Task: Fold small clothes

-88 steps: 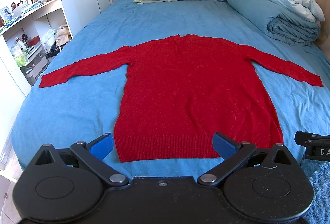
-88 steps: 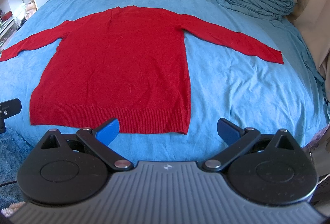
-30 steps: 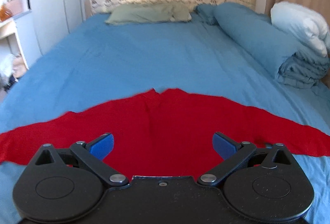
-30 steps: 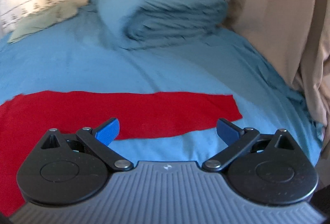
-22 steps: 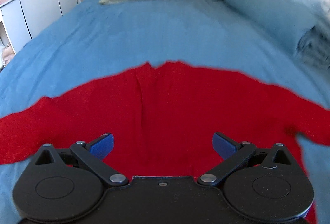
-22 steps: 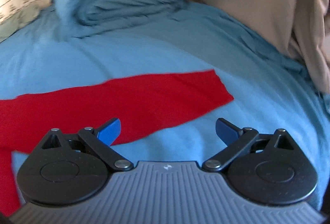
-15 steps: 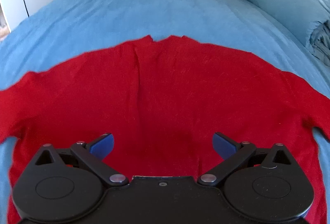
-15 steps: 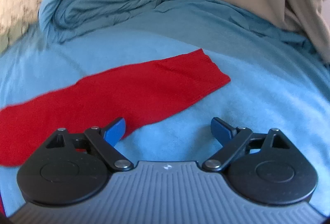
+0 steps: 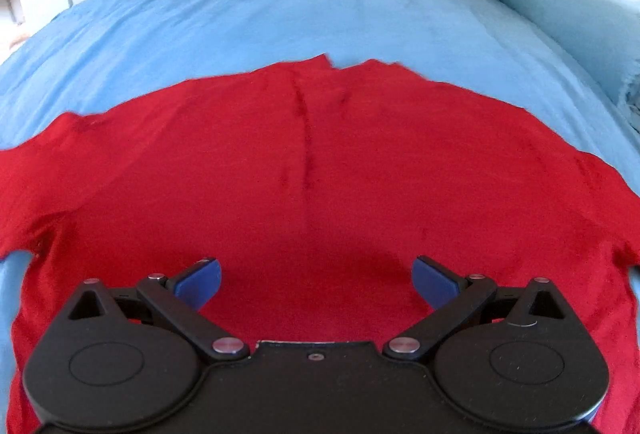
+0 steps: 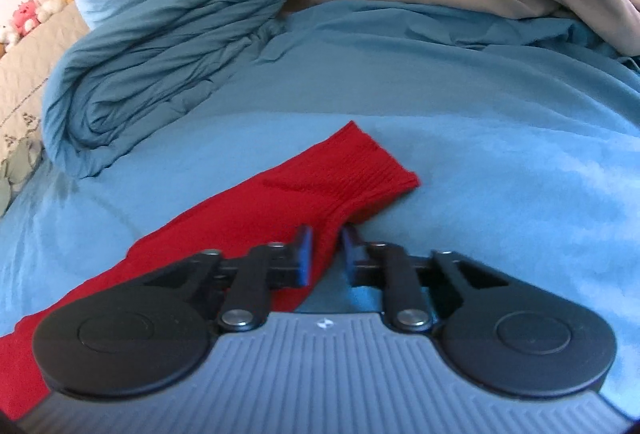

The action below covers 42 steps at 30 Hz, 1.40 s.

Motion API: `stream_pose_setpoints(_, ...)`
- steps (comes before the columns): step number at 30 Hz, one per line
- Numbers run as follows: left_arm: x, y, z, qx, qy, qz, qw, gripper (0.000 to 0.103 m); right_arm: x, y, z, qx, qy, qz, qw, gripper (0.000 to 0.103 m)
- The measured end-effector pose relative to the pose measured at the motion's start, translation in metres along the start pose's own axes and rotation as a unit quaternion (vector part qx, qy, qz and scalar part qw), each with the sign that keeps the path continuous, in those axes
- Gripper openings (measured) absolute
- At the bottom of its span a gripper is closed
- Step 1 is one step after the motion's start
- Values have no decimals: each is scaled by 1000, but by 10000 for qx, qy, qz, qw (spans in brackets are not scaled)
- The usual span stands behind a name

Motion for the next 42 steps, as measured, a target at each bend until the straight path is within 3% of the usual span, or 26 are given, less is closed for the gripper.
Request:
stream_pose_setpoints(4,3,-14,6,191,-11,8,9998,103,8,-13,-9,86,-6,-180,9998,20)
stream_pose_setpoints(7,5,-19,11,146,-61,46,9999,103,14,-51,-25,598,-28,-287,9978,20)
stream_pose_setpoints(10,9,-21,11,29,-167,52,9998,103,19,-120,-53,1372,25,-614,9886,20)
stream_pose_setpoints(13,14,-30,5,-92,-173,-99,9998,103,10,-210,-90,2299,28,-960,9685,20)
stream_pose_setpoints(15,18,-42,-3,-105,-123,-221,9996,103,-7,-275,-117,2949,-43,-1146,9486,20)
stream_pose_setpoints(18,23,-71,-20,-95,64,-272,9996,103,-57,-368,-160,3894,-341,-1455,9089,20)
stream_pose_setpoints(21,21,-101,-33,7,160,-309,9994,103,-141,-442,-196,4756,-827,-1941,8540,20)
stream_pose_setpoints(23,16,-120,-42,-8,190,-341,9992,103,-206,-470,-205,4955,-1134,-2384,8275,19)
stream_pose_setpoints(25,12,-134,-48,-4,226,-332,9992,103,-270,-483,-203,4913,-1432,-2841,8108,19)
stream_pose_setpoints(29,8,-146,-54,-110,265,-271,9992,103,-354,-483,-199,4596,-1673,-3476,8000,19)
stream_pose_setpoints(35,12,-137,-46,-626,297,-360,9969,103,-372,-476,-205,4595,-1426,-3927,7838,26)
stream_pose_setpoints(36,16,-134,-42,-711,281,-383,9963,103,-375,-469,-206,4639,-1377,-4026,7770,30)
stream_pose_setpoints(41,27,-110,-41,-1093,271,-464,9926,103,-359,-448,-219,4754,-1101,-4583,7429,84)
stream_pose_setpoints(42,30,-105,-44,-1167,312,-433,9917,103,-350,-441,-221,4728,-961,-4706,7387,87)
Point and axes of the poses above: each gripper's, at about its wrist camera, not at the fingertips, and z roughly the way its jaws point, y to its right, x to its top, the point moved 9 cm from there along z, roughly the way its jaws point, and after that the axes turned 2 degrees about x, right-handed, at the moved point
